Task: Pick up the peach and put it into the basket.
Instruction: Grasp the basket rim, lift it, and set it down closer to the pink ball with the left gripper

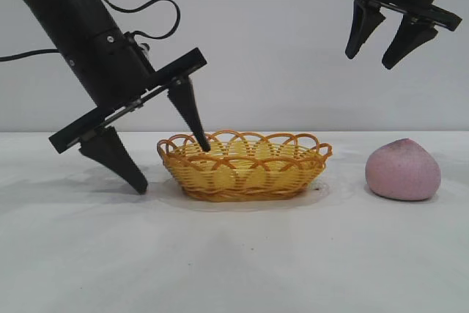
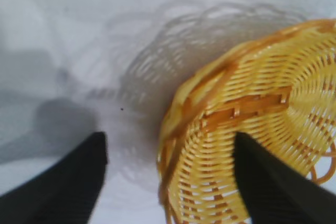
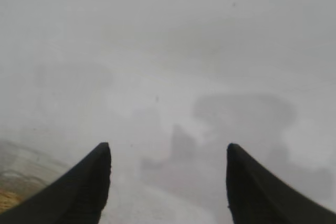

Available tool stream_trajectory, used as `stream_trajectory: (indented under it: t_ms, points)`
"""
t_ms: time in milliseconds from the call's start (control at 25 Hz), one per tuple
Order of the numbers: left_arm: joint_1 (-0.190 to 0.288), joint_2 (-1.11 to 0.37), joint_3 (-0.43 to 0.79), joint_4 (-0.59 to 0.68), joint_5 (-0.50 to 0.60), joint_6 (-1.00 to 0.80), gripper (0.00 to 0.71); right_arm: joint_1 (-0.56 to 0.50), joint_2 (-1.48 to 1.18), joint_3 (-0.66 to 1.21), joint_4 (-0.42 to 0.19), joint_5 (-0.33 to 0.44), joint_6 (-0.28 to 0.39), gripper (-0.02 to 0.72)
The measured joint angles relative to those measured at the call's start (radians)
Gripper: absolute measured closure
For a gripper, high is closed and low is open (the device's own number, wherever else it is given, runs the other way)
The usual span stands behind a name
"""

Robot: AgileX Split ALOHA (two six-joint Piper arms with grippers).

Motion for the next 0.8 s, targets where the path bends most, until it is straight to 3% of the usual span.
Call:
stream_trajectory:
  t_ms: [200,640,800]
  points:
    - [0.0,-0.072,-0.005,0.108,0.05,0.043,0.165,0.0,0.0,0.0,0.0,0.0,0.0,0.298]
    - [0.0,-0.13,-0.181,0.782,0.317,-0.025,0.165,0.0,0.0,0.0,0.0,0.004,0.0,0.298]
    - [0.039,-0.13,-0.245,0.871,0.376,-0.029,0.165,0.0,0.0,0.0,0.002,0.004,0.0,0.298]
